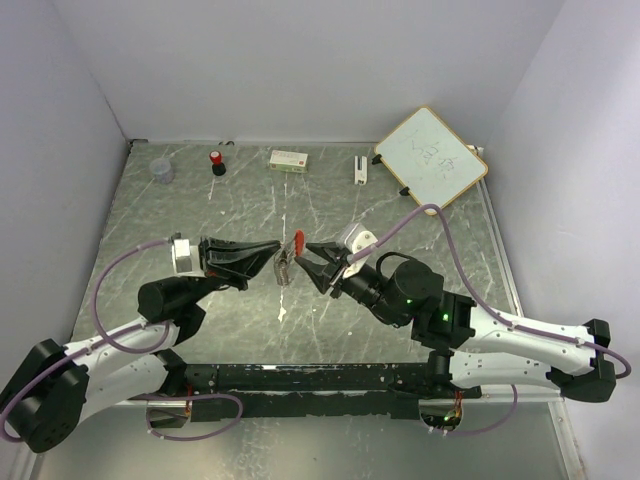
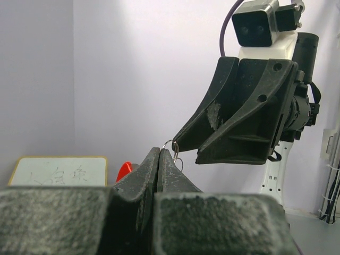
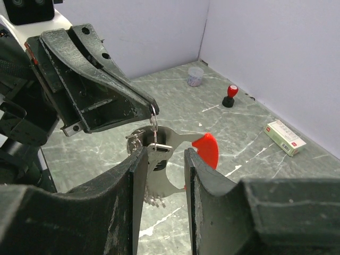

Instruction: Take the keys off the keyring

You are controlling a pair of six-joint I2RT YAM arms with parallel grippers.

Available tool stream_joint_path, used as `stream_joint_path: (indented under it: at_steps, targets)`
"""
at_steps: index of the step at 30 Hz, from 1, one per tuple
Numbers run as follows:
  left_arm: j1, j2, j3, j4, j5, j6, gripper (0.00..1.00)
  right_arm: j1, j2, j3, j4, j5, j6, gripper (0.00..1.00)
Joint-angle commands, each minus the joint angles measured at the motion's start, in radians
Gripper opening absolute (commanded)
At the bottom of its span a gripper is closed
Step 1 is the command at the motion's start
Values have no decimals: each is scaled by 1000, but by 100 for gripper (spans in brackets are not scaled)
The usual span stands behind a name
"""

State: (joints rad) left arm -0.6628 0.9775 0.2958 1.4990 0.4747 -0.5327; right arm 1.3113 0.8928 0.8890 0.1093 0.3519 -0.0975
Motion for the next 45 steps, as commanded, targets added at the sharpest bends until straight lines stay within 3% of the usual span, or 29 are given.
stream_joint_path:
  at_steps: [1,22,45]
  targets:
    - [-6,11,0,121,-26,-27,7,6,1,-6,30,-5,-2,34]
    - [-6,102,0,309,-34,-131,7,8,11,-33,62,40,-18,30]
    - [-6,55,3,302,-20,-157,7,8,36,-62,119,68,-33,30]
